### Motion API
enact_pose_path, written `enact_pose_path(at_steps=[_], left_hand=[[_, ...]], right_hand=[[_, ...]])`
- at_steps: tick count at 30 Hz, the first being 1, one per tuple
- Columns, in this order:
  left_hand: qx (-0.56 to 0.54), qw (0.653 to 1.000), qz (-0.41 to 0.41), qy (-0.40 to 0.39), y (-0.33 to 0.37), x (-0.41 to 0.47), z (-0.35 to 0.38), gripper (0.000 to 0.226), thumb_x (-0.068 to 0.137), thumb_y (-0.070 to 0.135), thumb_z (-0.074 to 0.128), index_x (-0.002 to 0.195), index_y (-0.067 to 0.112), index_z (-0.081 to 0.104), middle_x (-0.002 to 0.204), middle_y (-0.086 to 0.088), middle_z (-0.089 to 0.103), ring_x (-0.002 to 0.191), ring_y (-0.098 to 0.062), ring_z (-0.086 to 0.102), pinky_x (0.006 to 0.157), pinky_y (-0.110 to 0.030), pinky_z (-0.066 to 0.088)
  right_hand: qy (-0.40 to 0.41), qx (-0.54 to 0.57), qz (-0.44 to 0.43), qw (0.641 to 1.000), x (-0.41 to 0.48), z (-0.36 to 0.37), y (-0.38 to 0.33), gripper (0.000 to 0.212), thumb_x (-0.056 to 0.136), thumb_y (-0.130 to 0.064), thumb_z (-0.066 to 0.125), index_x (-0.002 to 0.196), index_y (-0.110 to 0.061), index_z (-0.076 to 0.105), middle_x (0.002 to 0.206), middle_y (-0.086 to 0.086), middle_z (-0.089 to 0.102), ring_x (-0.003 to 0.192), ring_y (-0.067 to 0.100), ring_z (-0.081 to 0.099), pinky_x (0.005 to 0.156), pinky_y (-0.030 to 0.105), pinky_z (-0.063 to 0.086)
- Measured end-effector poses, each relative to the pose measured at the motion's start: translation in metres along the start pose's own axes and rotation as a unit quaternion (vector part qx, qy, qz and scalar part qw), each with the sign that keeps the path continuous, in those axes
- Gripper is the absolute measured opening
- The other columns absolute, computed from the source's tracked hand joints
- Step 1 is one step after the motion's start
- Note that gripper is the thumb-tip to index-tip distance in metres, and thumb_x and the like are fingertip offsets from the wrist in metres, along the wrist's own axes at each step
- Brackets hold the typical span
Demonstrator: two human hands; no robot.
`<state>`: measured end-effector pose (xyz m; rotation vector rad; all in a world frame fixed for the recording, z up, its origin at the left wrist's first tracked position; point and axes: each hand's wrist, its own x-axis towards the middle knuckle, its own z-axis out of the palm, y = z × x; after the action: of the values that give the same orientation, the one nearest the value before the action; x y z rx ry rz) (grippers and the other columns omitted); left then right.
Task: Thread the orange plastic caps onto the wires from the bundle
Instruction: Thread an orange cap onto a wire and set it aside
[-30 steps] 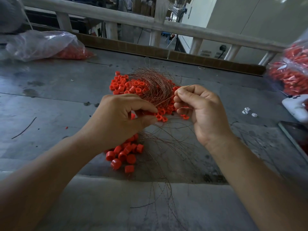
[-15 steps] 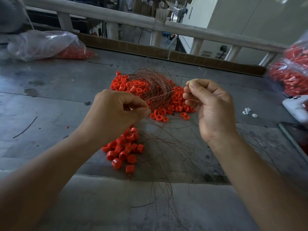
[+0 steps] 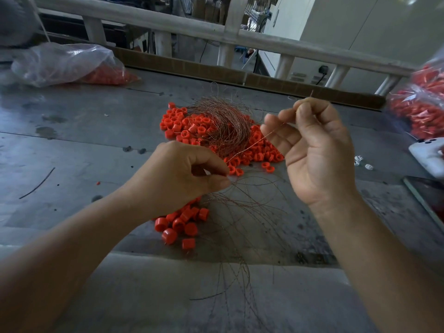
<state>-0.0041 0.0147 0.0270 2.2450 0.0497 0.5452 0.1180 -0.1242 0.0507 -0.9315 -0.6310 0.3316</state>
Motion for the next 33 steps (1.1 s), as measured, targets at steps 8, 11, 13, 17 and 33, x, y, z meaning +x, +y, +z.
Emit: enact_pose_path(at_steps=[8,11,13,17,33], left_hand=[[-0.098,0.995,0.005,0.024,0.000,-0.002,-0.002,0.021,0.060,0.039,0.064,0.078,0.029,0.068,0.077,0.015,0.070,0.064,0.000,0.066,0.060,-0.007,0.048],[-0.127,0.991,-0.009,0.051,-0.003,-0.001,-0.003,0.020,0.060,0.033,0.066,0.080,0.028,0.067,0.076,0.014,0.071,0.064,-0.004,0.068,0.062,-0.013,0.052],[-0.135,0.988,-0.020,0.069,-0.005,0.001,-0.003,0.022,0.060,0.026,0.068,0.082,0.030,0.066,0.081,0.016,0.071,0.067,-0.003,0.068,0.065,-0.012,0.052],[-0.186,0.978,-0.039,0.081,-0.007,0.002,-0.003,0.028,0.057,0.018,0.067,0.084,0.027,0.066,0.077,0.015,0.071,0.070,-0.001,0.067,0.066,-0.010,0.050],[-0.215,0.973,-0.053,0.070,-0.007,0.001,-0.003,0.027,0.056,0.021,0.070,0.083,0.024,0.068,0.080,0.003,0.073,0.068,-0.013,0.070,0.064,-0.017,0.054]], right_hand=[[0.064,0.004,-0.131,0.989,0.007,-0.008,-0.029,0.013,0.093,-0.008,0.041,0.082,-0.013,0.047,0.062,-0.008,0.058,0.057,0.006,0.056,0.054,0.022,0.048],[0.084,-0.062,-0.181,0.978,0.010,-0.012,-0.034,0.017,0.095,-0.006,0.039,0.080,-0.013,0.044,0.063,-0.008,0.054,0.053,0.005,0.045,0.047,0.018,0.036],[0.075,-0.116,-0.210,0.968,0.011,-0.014,-0.035,0.017,0.093,-0.002,0.039,0.080,-0.012,0.043,0.065,-0.006,0.053,0.052,0.007,0.040,0.046,0.018,0.032],[0.014,-0.272,-0.237,0.932,0.010,-0.013,-0.029,0.021,0.086,0.002,0.044,0.081,-0.018,0.050,0.070,-0.005,0.054,0.055,0.006,0.042,0.049,0.019,0.033],[-0.176,-0.512,-0.203,0.816,-0.015,0.007,0.019,0.005,0.078,-0.005,0.063,0.082,-0.006,0.067,0.076,-0.001,0.059,0.070,0.008,0.055,0.065,0.007,0.040]])
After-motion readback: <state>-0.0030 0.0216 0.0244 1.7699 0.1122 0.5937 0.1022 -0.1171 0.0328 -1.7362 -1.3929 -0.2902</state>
